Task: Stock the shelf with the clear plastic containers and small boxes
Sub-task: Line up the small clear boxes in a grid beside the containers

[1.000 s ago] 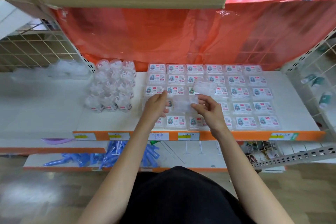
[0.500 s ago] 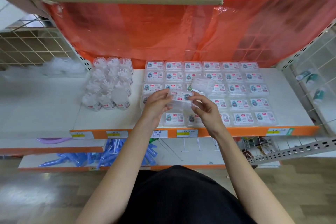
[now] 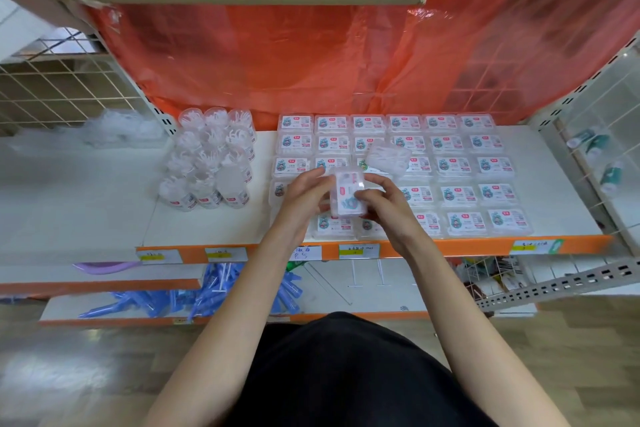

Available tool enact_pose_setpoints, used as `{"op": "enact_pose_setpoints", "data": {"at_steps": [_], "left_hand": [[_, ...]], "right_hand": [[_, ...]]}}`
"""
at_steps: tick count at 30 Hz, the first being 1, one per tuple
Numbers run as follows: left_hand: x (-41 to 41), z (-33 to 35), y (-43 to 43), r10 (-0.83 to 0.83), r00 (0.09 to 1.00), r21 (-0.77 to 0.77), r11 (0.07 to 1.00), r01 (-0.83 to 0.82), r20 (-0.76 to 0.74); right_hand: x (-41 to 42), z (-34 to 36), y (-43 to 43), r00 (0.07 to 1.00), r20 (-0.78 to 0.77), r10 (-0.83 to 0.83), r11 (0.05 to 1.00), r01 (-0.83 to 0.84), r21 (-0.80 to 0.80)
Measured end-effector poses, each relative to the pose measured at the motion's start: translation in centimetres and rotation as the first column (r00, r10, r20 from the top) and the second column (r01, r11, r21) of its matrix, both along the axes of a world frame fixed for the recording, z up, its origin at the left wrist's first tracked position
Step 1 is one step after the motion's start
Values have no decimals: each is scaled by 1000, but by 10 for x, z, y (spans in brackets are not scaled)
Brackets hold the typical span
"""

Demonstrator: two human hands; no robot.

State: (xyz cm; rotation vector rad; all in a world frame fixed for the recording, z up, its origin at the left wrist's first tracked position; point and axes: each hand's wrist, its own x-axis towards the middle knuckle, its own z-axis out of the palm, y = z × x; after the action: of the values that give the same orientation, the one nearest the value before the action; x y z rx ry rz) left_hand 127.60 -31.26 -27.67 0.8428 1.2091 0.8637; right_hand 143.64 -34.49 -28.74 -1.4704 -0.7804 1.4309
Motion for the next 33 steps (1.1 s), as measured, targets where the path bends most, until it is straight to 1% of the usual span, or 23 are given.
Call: {"op": "enact_pose_setpoints", "data": {"at_steps": [2,4,6,7,8,9,10,11,13,15,16,17,18,19,20,21,22,23,25,27,31,33], "left_hand": [[3,0,-1,-74,997,-12,997,73,-40],[6,-1,-1,-115,991,-2,993,115,-66],[11,-2,1,-130,986,36,990,135,-106],[12,-2,2,-138,981,52,988,146,-134],[14,-2,5,-146,977,65,985,158,-155],[15,-2,7,-155,972,76,982,170,-178],[16,-2,10,-168,965,87,978,189,-202],[17,-1,12,-191,955,94,972,216,-225],[19,-2,15,-239,939,82,960,266,-247],[23,-4,15,-251,938,87,957,278,-241],[25,-6,14,-232,935,124,954,273,-266],[26,-7,13,-197,925,193,944,269,-326],[25,-11,12,-140,892,290,914,283,-429],[22,-16,12,-56,825,393,860,326,-563],[18,-23,13,38,721,461,792,401,-692],[13,-29,14,111,624,481,744,464,-773],[9,-35,14,145,560,471,729,497,-816],[5,-39,13,149,525,450,733,510,-838],[2,-46,9,138,499,422,743,519,-856],[2,-52,4,137,487,414,744,525,-863],[2,-59,0,122,472,390,756,526,-873],[3,-60,1,129,465,389,758,523,-876]], "right_hand": [[3,-1,-2,997,-69,-27,1000,28,13],[7,-3,-4,999,-32,-13,999,14,31],[13,-6,-7,994,105,13,993,-25,112],[16,-8,-10,976,214,26,980,-67,188],[20,-10,-12,940,340,34,955,-131,267],[24,-14,-12,882,469,35,922,-210,325],[29,-17,-12,823,567,29,891,-278,359],[32,-18,-12,781,624,28,877,-319,360],[38,-19,-11,750,661,5,870,-329,366],[42,-18,-10,725,686,-58,861,-311,401],[44,-19,-9,716,693,-85,865,-292,409],[46,-21,-9,709,696,-112,872,-266,411],[48,-24,-10,701,699,-140,882,-232,409],[49,-28,-10,689,706,-167,896,-193,401],[50,-31,-9,678,711,-184,910,-156,384],[51,-34,-9,669,719,-187,929,-117,350],[51,-35,-8,657,731,-183,946,-84,312],[51,-37,-7,643,746,-174,959,-63,278],[51,-42,-6,629,765,-141,972,-57,226],[48,-47,-4,634,765,-110,977,-71,199],[39,-51,-3,601,791,-114,968,-113,226],[37,-51,-3,574,813,-101,972,-119,205]]}}
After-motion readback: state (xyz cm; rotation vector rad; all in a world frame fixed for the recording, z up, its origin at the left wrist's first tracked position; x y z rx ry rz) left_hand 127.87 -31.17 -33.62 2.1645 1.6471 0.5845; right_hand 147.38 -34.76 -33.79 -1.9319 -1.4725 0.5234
